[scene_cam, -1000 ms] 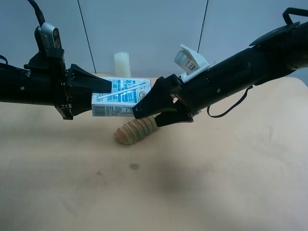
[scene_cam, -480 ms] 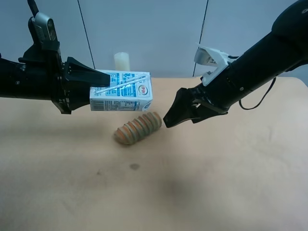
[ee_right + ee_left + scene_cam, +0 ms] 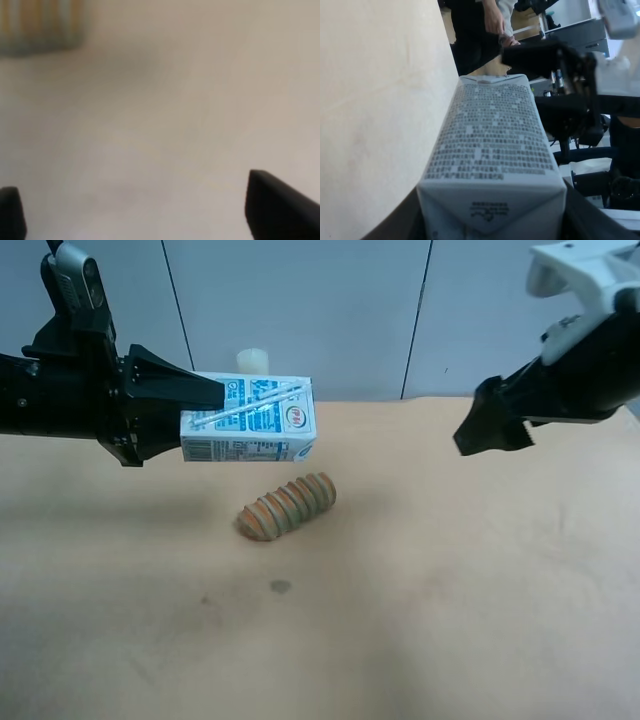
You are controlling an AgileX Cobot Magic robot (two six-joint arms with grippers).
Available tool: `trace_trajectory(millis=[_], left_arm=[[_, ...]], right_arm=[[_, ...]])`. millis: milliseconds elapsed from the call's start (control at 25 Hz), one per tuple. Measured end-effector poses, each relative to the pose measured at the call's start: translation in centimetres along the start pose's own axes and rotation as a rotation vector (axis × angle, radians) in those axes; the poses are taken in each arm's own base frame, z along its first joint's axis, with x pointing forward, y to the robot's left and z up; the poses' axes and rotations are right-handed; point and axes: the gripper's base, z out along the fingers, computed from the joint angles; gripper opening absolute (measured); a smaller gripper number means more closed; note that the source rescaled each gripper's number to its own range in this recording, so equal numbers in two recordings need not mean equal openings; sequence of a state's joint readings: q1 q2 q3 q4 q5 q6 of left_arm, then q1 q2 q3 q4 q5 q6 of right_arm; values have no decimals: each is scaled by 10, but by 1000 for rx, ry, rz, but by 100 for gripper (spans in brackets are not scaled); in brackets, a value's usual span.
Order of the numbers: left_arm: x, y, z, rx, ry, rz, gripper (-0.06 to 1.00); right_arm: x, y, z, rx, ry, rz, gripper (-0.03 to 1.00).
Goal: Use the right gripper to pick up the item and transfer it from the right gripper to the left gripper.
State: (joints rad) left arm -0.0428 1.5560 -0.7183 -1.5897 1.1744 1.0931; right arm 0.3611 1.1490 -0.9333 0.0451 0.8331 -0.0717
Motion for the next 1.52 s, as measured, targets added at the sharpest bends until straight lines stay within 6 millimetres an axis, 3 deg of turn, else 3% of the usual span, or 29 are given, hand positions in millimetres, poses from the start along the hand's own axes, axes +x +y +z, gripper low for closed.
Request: trace_trajectory(millis=[400, 800, 960, 1200, 1520], left_arm=[[1, -8, -3, -1, 2, 43, 1], [2, -8, -3, -1, 2, 55, 1], [2, -8, -3, -1, 3, 64, 1], [2, -8, -3, -1, 3, 66, 1], [2, -9, -4, -3, 7, 71, 1]], right_arm=[[52, -10, -97, 170, -104, 59, 74], [101, -7, -149, 176, -235, 86, 74], [129, -4, -138, 150, -237, 87, 74], [177, 0, -88, 112, -110, 93, 74], [176, 3, -77, 71, -193, 81, 74]])
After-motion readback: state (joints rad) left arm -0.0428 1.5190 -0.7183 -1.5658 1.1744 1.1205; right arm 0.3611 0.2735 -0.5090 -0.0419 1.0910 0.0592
